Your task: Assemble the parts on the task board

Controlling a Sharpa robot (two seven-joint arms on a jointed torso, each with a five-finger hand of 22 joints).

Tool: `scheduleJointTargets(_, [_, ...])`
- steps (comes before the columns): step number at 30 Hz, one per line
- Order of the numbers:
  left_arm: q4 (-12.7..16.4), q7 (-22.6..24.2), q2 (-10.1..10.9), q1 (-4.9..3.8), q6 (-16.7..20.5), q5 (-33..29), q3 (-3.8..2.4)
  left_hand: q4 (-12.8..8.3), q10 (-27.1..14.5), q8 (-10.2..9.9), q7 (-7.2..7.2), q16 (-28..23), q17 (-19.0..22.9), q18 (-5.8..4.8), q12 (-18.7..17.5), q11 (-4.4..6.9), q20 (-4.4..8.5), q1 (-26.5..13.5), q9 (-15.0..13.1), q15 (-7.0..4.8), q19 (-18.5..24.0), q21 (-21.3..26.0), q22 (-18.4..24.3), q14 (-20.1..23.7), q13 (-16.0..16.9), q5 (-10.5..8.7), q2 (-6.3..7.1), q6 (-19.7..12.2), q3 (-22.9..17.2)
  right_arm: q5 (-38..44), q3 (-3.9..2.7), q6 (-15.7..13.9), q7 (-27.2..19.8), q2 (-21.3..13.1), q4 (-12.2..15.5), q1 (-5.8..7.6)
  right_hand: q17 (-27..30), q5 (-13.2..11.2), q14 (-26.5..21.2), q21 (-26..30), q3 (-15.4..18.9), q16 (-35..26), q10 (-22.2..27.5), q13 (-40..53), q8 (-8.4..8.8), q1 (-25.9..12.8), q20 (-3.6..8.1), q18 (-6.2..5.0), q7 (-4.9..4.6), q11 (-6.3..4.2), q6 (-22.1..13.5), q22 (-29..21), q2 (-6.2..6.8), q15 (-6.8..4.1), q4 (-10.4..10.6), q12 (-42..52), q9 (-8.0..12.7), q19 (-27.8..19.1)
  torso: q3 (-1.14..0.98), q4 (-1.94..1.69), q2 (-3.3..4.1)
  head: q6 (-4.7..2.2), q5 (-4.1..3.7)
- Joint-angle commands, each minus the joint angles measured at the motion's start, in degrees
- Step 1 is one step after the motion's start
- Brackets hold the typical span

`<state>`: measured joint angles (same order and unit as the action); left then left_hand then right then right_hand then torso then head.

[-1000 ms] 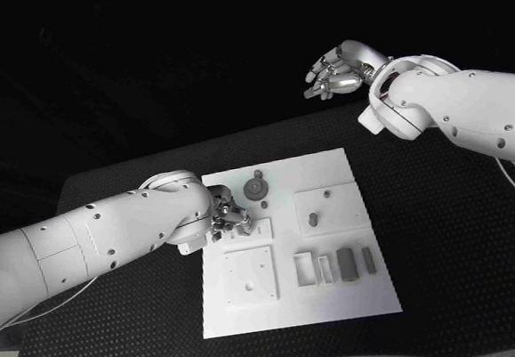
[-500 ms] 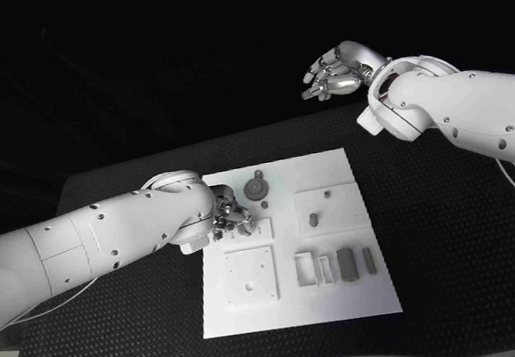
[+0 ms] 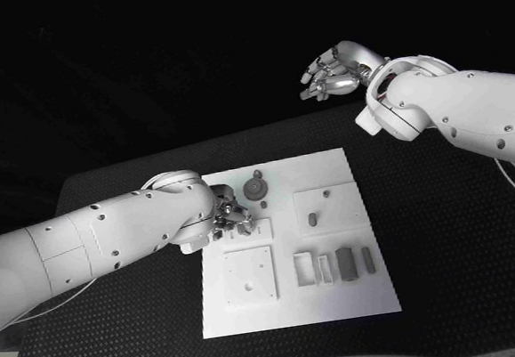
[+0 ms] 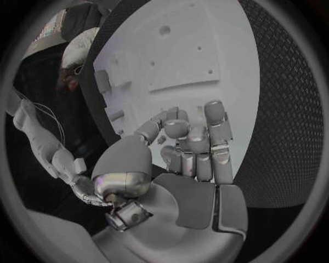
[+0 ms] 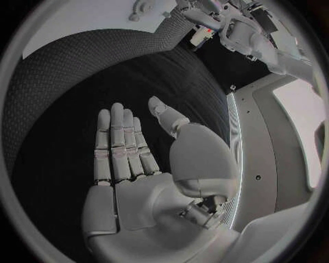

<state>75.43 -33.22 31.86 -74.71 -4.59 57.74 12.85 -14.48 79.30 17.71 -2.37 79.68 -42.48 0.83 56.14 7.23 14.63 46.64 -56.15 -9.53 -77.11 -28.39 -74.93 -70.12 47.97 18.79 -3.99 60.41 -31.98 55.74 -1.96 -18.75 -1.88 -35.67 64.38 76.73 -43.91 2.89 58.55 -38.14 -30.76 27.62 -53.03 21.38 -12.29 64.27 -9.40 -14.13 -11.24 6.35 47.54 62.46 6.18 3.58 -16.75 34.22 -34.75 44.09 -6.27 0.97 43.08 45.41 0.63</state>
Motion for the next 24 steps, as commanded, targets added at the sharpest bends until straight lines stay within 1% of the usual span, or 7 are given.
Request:
scheduleJointTargets(1, [0.2, 0.8, -0.4, 0.29, -0.3, 0.3, 0.08, 0.9, 0.0, 0.2, 4.15, 0.0, -0.1, -0.6, 0.2, 0.32, -0.1, -0.9, -0.1, -0.04, -0.5, -0.1, -1.1, -0.4, -0.1, -0.43, 0.62, 14.8, -0.3, -0.1, -0.03, 0.4, -0.6, -0.1, 0.3, -0.02, -0.1, 0.2, 0.1, 0.3, 0.3, -0.4, 0.1, -0.1, 0.16, -0.2, -0.47, -0.87, -0.1, 0.3, -0.4, -0.1, -0.31, 0.5, 0.0, 0.0, 0.1, -0.1, 0.04, 0.02, 0.02, 0.01, -0.1])
scheduleJointTargets(7, [0.2, 0.8, -0.3, 0.29, -0.2, 0.3, 0.08, 1.6, 0.0, 0.4, 4.17, 0.0, -0.2, -0.51, 0.3, 0.33, -0.13, -1.2, -0.1, -0.07, -0.5, -0.1, -1.1, -0.4, -0.2, -1.24, 1.86, 14.7, -0.1, -0.1, -0.02, 0.5, -0.6, -0.2, 0.6, -0.03, -0.1, 0.2, 0.0, 0.4, 0.3, -0.5, 0.2, -0.3, 0.22, -0.2, -0.51, -0.87, -0.14, 0.34, -0.5, -0.1, -0.21, 0.55, 0.0, 0.0, 0.2, -0.2, 0.02, -0.07, 0.02, 0.04, -0.18])
scheduleJointTargets(9, [0.2, 0.8, -0.3, 0.29, -0.3, 0.3, 0.08, 1.9, 0.0, 0.5, 4.17, -0.1, -0.2, -0.46, 0.3, 0.34, -0.14, -1.3, -0.1, -0.09, -0.5, -0.1, -1.1, -0.4, -0.2, -1.79, 2.39, 14.7, 0.0, -0.1, -0.02, 0.4, -0.7, -0.2, 0.7, -0.03, -0.2, 0.2, 0.0, 0.4, 0.3, -0.6, 0.2, -0.4, 0.24, -0.2, -0.53, -0.87, -0.16, 0.36, -0.6, -0.1, -0.2, 0.56, 0.0, 0.0, 0.2, -0.2, 0.05, -0.07, 0.02, 0.02, -0.21])
scheduleJointTargets(11, [0.3, 0.9, -0.2, 0.29, -0.2, 0.3, 0.08, 2.1, 0.0, 0.5, 4.17, -0.1, -0.2, -0.43, 0.3, 0.34, -0.15, -1.4, -0.1, -0.1, -0.5, -0.1, -1.1, -0.4, -0.3, -2.2, 2.61, 14.6, 0.0, -0.1, -0.02, 0.1, -0.9, -0.2, 0.9, -0.04, -0.2, 0.2, 0.0, 0.5, 0.4, -0.6, 0.2, -0.4, 0.24, -0.2, -0.54, -0.87, -0.17, 0.38, -0.6, -0.1, -0.21, 0.58, 0.0, 0.0, 0.2, -0.3, 0.09, -0.05, 0.02, 0.02, -0.13])
scheduleJointTargets(19, [0.2, 0.8, 0.0, 0.29, -0.7, 0.3, 0.08, 2.2, 0.0, 0.5, 4.19, -0.1, -0.2, -0.41, 0.3, 0.35, -0.15, -1.3, -0.1, -0.11, -0.5, -0.1, -1.1, -0.4, -0.3, -2.37, 2.73, 14.7, 0.0, -0.1, -0.02, 0.5, -0.8, -0.3, 1.0, -0.05, -0.3, 0.2, 0.0, 0.5, 0.3, -0.7, 0.2, -0.5, 0.23, -0.1, -0.56, -0.87, -0.17, 0.39, -0.6, -0.1, -0.26, 0.58, 0.0, 0.0, 0.2, -0.3, 0.07, -0.04, 0.02, 0.16, -0.15])
scheduleJointTargets(22, [0.2, 0.8, 0.1, 0.29, -0.7, 0.3, 0.08, 2.1, 0.0, 0.6, 4.22, -0.1, -0.3, -0.36, 0.3, 0.36, -0.12, -1.0, -0.1, -0.13, -0.4, -0.1, -1.1, -0.4, -0.3, -2.39, 2.52, 14.7, -0.2, -0.1, -0.02, 0.5, -0.8, -0.3, 1.0, -0.06, -0.3, 0.2, 0.0, 0.5, 0.4, -0.7, 0.3, -0.5, 0.23, -0.1, -0.57, -0.87, -0.18, 0.4, -0.6, -0.1, -0.27, 0.58, 0.0, 0.1, 0.2, -0.3, 0.05, -0.04, 0.01, 0.21, -0.13])
scheduleJointTargets(24, [0.2, 0.7, 0.2, 0.29, -0.6, 0.3, 0.08, 1.9, 0.0, 0.7, 4.21, -0.1, -0.3, -0.33, 0.3, 0.35, -0.13, -0.5, -0.1, -0.13, -0.4, -0.1, -1.2, -0.4, -0.3, -2.33, 2.1, 14.6, -0.5, -0.1, -0.02, 0.5, -0.8, -0.4, 1.1, -0.06, -0.3, 0.2, 0.0, 0.5, 0.4, -0.7, 0.3, -0.5, 0.23, -0.1, -0.57, -0.87, -0.18, 0.4, -0.6, -0.1, -0.27, 0.59, 0.0, 0.1, 0.2, -0.3, 0.06, -0.03, 0.01, 0.21, -0.13])
